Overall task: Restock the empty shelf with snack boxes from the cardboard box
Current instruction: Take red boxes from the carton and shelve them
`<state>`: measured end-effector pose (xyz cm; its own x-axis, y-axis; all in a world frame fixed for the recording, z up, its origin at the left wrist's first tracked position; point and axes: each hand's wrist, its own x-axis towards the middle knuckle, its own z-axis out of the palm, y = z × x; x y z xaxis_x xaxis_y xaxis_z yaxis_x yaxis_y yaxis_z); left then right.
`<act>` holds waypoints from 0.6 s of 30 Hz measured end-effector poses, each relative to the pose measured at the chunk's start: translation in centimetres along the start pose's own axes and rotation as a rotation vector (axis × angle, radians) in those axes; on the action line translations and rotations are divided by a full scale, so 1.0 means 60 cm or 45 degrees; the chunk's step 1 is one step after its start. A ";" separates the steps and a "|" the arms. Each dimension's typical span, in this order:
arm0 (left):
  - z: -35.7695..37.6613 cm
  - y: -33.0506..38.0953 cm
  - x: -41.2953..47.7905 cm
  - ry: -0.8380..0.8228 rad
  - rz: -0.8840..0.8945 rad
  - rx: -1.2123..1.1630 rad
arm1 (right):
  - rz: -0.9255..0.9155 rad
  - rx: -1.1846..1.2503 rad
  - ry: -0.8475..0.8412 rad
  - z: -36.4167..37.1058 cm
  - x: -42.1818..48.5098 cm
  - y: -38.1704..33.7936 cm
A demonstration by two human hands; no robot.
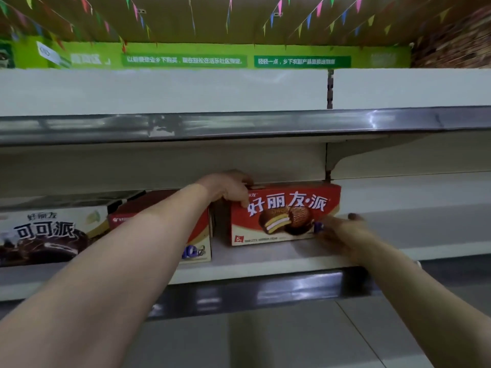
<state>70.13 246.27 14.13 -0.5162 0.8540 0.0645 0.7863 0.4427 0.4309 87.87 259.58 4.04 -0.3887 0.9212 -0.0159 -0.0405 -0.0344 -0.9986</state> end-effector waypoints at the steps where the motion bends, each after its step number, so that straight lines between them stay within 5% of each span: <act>1: 0.002 -0.003 0.011 -0.009 -0.008 0.088 | -0.093 -0.195 0.042 0.003 0.006 0.001; 7: 0.000 0.006 0.059 -0.095 -0.051 0.428 | -0.456 -1.037 0.127 0.024 0.053 -0.001; 18: 0.019 -0.028 0.126 0.105 -0.060 0.687 | -0.530 -1.175 -0.013 0.064 0.139 -0.019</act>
<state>65.28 252.32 12.85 -0.5630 0.8152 0.1358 0.8130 0.5759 -0.0863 81.17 265.80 5.24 -0.5137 0.7883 0.3387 0.5511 0.6057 -0.5739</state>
